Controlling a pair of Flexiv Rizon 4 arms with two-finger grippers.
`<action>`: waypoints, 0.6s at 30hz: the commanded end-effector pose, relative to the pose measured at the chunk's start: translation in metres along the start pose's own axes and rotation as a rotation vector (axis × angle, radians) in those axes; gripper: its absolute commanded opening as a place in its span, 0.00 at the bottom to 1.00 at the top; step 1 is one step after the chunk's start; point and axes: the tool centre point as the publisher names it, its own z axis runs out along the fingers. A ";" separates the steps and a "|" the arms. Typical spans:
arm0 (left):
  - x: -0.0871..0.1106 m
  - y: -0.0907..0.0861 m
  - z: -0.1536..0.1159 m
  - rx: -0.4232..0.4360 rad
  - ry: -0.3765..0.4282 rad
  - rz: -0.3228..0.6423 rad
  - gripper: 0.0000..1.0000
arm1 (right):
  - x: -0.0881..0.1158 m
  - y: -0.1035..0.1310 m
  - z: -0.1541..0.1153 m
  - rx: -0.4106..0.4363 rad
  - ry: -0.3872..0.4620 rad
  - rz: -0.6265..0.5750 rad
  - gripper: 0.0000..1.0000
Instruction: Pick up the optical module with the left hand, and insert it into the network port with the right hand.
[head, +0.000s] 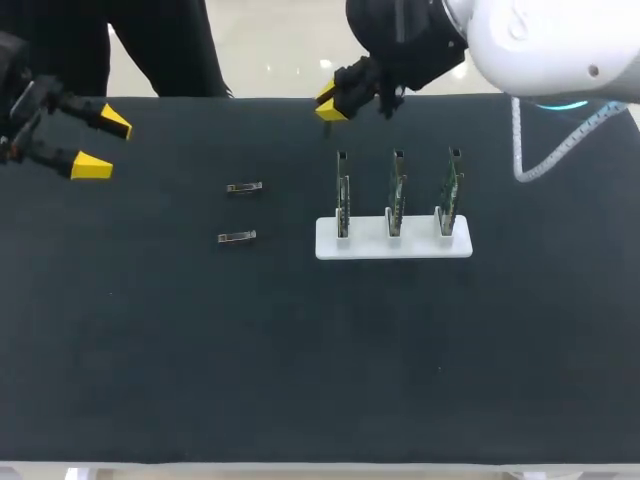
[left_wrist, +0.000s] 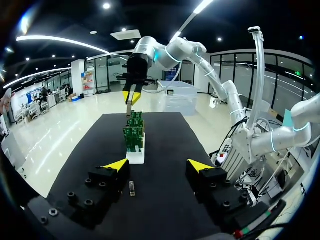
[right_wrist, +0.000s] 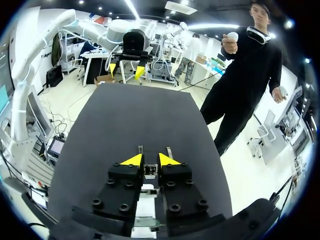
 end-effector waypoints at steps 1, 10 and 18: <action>0.000 0.001 0.000 0.002 0.002 0.000 1.00 | 0.006 -0.015 0.008 -0.053 -0.009 -0.010 0.00; 0.000 0.001 0.000 0.002 0.002 0.000 1.00 | 0.018 -0.021 0.009 -0.111 0.013 -0.032 0.00; 0.000 0.001 0.000 0.002 0.002 0.000 1.00 | 0.027 -0.020 0.008 -0.166 0.034 -0.052 0.00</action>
